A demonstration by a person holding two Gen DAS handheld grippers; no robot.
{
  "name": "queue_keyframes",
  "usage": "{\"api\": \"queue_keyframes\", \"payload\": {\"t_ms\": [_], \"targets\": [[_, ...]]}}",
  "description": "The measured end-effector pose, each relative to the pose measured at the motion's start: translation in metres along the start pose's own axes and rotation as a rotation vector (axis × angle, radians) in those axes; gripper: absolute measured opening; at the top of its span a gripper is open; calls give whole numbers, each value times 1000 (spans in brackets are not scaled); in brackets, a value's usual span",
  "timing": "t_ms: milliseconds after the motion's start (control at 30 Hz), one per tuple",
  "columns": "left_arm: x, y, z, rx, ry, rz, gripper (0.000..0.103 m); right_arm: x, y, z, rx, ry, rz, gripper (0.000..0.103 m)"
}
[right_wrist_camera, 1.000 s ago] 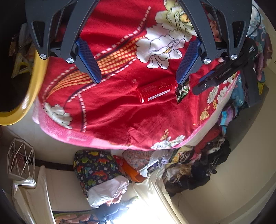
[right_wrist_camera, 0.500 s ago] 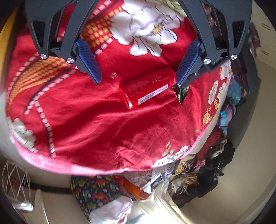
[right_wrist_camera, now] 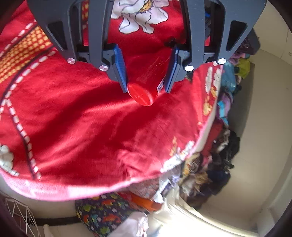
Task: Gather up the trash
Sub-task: 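Grasp the green snack pack with the left tool while the right tool grasps the red can, then carry the green snack pack and red can over the yellow bin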
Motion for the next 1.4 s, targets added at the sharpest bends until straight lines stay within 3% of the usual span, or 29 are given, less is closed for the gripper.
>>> {"api": "queue_keyframes", "payload": {"t_ms": [367, 567, 1100, 1400], "targets": [[-12, -7, -44, 104, 37, -34, 5, -102, -11, 4, -185, 9, -228, 35], [-15, -6, -85, 188, 75, -39, 5, -152, -18, -13, -202, 33, -309, 35], [-11, 19, -185, 412, 155, -12, 5, -246, -17, -72, -167, 115, -435, 34], [-7, 47, -223, 510, 189, 20, 5, -274, -13, -101, -131, 149, -472, 34]]}}
Point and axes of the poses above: each gripper's, at about its wrist camera, not at the fingertips, and x roughly the way its jaws point, z to its left, y to its underside, the point moved 7 cm from there along x, roughly the way its jaws point, and after that the axes turned 9 degrees about x, right-handed, at the moved point
